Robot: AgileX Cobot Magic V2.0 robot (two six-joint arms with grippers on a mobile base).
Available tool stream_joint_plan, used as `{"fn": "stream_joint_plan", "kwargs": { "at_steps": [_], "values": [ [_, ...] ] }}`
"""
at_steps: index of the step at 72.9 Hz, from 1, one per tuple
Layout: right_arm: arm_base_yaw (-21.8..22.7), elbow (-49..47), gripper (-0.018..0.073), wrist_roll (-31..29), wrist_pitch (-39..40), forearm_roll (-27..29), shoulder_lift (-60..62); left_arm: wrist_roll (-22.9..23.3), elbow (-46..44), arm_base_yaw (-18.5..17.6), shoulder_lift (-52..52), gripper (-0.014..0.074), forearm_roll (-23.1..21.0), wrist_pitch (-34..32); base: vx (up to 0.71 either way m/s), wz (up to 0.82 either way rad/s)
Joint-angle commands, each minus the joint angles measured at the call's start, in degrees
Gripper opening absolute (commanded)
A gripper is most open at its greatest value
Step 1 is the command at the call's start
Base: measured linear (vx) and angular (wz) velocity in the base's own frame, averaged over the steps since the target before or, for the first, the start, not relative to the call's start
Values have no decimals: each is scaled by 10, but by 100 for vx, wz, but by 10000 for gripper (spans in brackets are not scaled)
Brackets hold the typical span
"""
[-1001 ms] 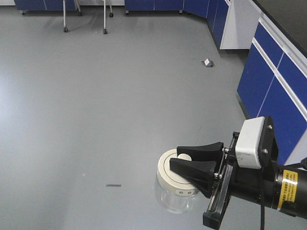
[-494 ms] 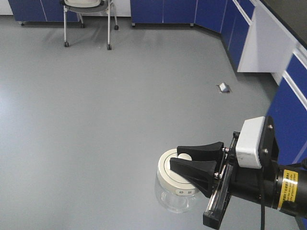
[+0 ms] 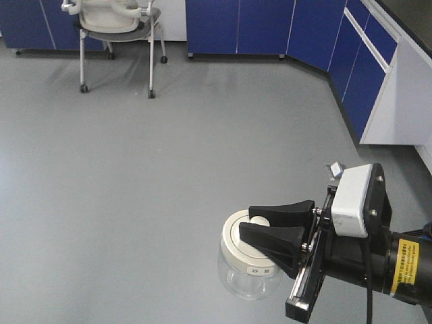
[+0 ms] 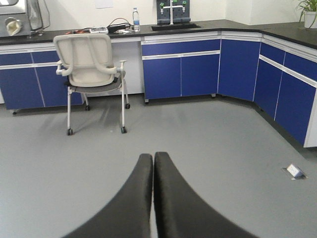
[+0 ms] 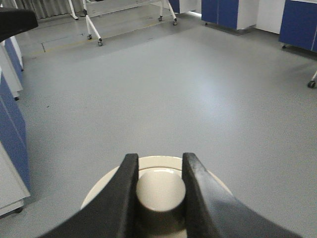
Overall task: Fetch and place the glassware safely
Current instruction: 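Carry the jar in the right gripper to the black lab bench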
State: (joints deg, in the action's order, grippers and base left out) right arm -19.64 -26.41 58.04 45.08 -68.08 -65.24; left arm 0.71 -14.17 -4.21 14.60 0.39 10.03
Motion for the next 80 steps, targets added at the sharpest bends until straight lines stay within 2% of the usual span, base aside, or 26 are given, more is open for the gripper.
{"fn": "stream_joint_plan", "kwargs": {
  "at_steps": [1, 80],
  "values": [
    [1, -17, -1, -4, 37, 31, 8, 4, -15, -1, 6, -7, -4, -42, 72, -11],
    [1, -17, -1, -4, 37, 31, 8, 4, -15, -1, 6, -7, -4, -41, 64, -1]
  ]
}}
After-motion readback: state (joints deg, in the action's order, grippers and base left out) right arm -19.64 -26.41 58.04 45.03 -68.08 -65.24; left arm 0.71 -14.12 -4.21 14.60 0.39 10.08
